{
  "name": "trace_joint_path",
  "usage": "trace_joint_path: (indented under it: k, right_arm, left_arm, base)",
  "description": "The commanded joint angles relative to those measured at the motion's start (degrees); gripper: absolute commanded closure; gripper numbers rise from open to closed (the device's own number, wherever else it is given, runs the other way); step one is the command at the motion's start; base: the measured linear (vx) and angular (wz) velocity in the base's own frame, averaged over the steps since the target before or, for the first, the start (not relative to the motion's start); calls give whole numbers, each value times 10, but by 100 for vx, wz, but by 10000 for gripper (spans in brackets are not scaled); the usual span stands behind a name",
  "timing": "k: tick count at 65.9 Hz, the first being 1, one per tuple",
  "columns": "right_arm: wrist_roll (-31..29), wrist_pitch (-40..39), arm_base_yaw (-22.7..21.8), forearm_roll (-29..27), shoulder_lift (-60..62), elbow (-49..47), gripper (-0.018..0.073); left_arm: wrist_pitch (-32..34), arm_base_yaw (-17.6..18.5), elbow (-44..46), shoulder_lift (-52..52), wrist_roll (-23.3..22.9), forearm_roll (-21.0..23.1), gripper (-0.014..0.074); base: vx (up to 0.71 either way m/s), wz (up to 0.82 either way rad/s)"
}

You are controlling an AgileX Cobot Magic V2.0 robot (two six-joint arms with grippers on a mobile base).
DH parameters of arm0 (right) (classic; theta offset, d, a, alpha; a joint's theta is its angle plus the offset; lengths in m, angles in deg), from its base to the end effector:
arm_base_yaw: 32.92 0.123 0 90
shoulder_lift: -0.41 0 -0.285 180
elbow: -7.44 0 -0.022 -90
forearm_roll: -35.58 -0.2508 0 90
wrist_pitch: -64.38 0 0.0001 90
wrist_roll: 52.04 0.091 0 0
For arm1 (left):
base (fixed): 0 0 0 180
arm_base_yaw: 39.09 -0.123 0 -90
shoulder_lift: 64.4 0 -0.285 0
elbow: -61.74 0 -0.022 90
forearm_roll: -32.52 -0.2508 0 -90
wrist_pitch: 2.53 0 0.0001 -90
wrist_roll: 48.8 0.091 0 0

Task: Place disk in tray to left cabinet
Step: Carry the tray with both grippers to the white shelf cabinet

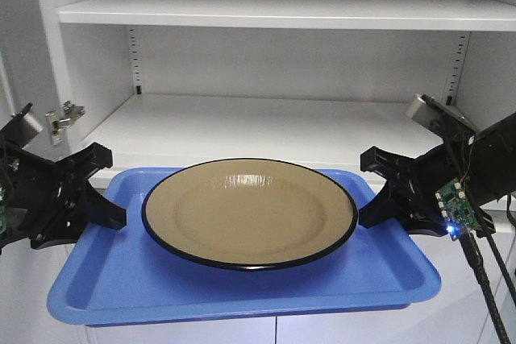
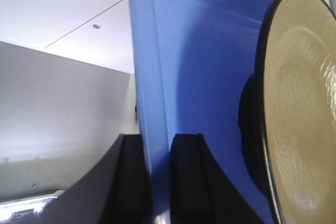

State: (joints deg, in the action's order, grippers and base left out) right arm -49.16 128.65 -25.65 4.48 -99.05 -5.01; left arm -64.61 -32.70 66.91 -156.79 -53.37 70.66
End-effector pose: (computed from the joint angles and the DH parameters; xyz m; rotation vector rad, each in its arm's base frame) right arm 0.3311 0.0849 0.3711 0.0473 2.5921 0.7847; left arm 0.2994 -0.0835 0.3807 -0.1567 2.5254 -0.9447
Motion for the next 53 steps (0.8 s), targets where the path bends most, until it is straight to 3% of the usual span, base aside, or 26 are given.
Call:
trace_joint_path:
  k: [1,53]
  right_arm:
    - [-6,-19,14,-97,28,-22,564]
    - [-6,-19,14,-97,28,-22,564]
  left_arm:
    - [10,13,22,23,-6,103,596]
    - [10,13,22,23,-6,103,596]
  base:
    - [25,-14]
    - [26,-10]
